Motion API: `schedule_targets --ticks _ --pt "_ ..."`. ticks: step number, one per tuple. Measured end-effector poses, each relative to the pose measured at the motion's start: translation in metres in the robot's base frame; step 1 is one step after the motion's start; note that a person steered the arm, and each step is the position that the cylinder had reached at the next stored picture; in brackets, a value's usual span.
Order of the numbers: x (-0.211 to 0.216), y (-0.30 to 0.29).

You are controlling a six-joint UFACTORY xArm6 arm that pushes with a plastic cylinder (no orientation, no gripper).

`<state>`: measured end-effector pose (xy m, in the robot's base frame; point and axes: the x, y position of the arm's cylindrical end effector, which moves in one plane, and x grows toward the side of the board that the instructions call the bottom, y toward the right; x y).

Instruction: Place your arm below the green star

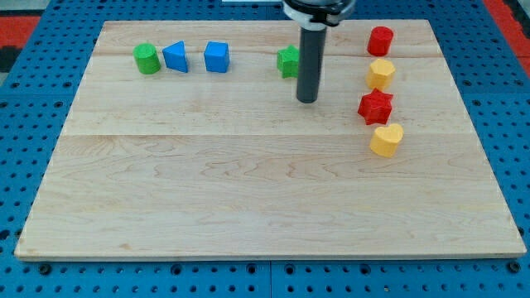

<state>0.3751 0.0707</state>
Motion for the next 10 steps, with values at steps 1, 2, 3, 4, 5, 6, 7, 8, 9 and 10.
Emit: schedule_targets --ticks 1,2,3,4,5,6,7,8,9,10 --pt "0.005 0.016" --pt "0.005 0.016" --pt "0.003 0.016" --pt "0.0 0.016" --pt "-0.001 0.016" --pt "-0.003 0.016" --pt "-0.005 0.014" --pt "-0.006 -0.01" --pt "-0.006 -0.04" --pt "-0.006 -0.088"
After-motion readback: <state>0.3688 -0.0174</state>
